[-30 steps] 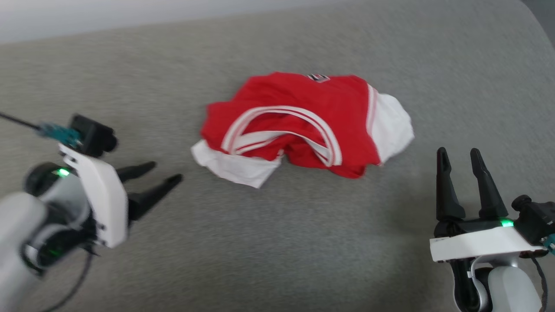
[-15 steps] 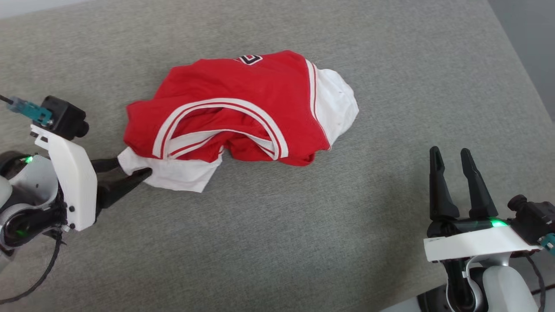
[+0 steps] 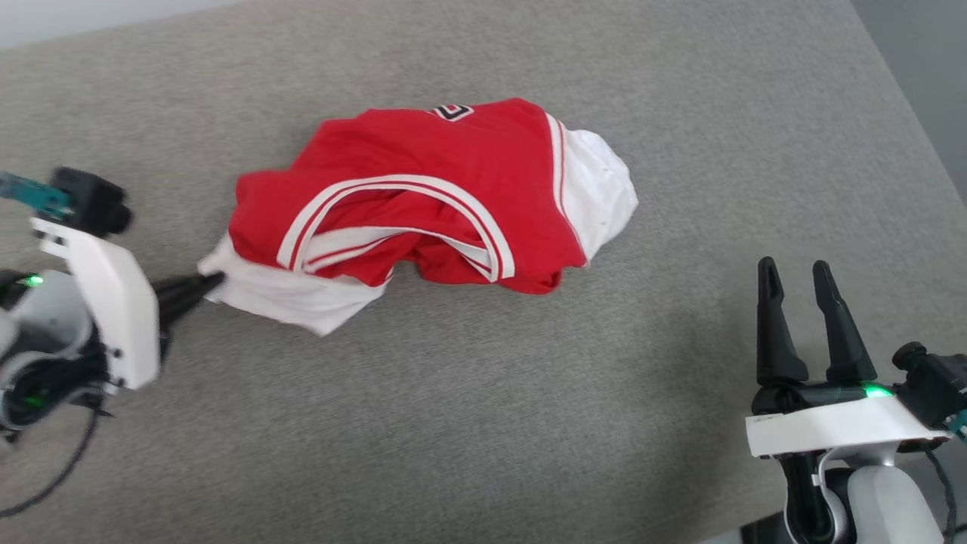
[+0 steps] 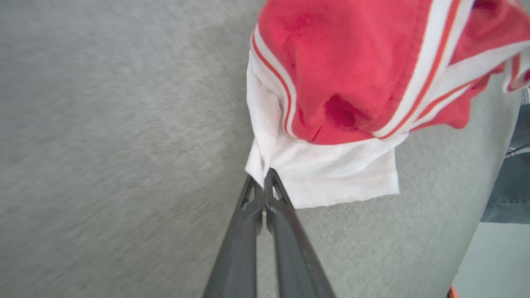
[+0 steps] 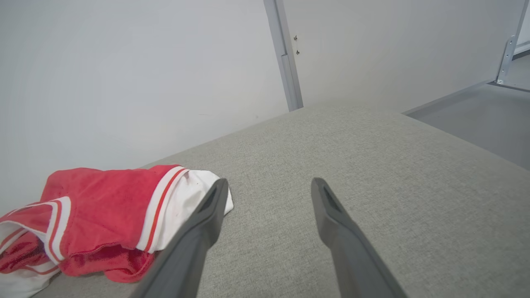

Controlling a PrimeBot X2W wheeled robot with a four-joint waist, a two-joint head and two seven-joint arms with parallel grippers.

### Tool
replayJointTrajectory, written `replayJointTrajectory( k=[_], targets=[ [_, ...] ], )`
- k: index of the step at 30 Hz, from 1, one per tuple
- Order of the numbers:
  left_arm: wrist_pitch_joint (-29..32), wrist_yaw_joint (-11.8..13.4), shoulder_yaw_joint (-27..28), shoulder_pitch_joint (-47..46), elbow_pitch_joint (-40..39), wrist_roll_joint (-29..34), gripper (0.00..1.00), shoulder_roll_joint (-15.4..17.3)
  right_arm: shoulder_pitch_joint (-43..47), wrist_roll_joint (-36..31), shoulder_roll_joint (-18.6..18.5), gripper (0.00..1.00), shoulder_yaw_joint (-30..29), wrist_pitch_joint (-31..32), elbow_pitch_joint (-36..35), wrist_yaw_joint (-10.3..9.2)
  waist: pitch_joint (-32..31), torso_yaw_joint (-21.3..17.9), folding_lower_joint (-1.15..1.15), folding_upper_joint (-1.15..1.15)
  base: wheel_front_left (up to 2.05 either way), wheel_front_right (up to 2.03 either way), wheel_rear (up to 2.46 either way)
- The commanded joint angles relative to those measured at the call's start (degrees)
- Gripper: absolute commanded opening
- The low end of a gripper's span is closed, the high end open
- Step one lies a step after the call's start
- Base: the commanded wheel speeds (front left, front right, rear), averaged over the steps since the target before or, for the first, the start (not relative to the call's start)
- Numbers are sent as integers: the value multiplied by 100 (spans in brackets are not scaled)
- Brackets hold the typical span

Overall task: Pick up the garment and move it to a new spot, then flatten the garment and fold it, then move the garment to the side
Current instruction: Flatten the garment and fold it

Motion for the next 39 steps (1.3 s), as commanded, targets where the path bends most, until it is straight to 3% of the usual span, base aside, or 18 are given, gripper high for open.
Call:
replayJointTrajectory(
  k=[1, 13, 22, 24, 25, 26, 34, 39],
  targets=[
    [-124, 14, -4, -59, 61, -87, 0, 104, -13, -52, -3, 100, 2, -29, 15, 0, -119, 137, 0, 0, 0, 0, 0],
    [-865, 13, 117, 210, 817, -513, 0, 872, -82, -306, -4, 100, -74, -29, 71, 0, -294, 544, 0, 0, 0, 0, 0],
    [-1144, 13, 26, 414, 1468, -628, 0, 689, -57, -445, -3, 100, -93, -29, 65, 0, -337, 510, 0, 0, 0, 0, 0],
    [-1309, 13, 18, 423, 1608, -558, 46, 603, -46, -478, -3, 100, -107, -29, 50, 0, -338, 500, 0, 0, 0, 0, 0],
    [-1396, 13, 1, 415, 1672, -497, 85, 575, -36, -492, -3, 100, -112, -29, 42, 0, -341, 502, 0, 0, 0, 0, 0],
    [-1481, 13, -7, 407, 1723, -451, 100, 543, -23, -501, -3, 100, -123, -29, 43, 0, -350, 511, 0, 0, 0, 0, 0],
    [-2660, 13, -60, 610, 1841, -36, 100, 343, 20, -813, -3, 100, -96, -29, 100, 0, -494, 735, 0, 0, 0, 0, 0],
    [-3357, 57, 10, 973, 1861, 139, 100, 46, -38, -1169, -3, 100, 0, -29, 311, 0, -602, 986, 0, 0, 0, 0, 0]
  ],
)
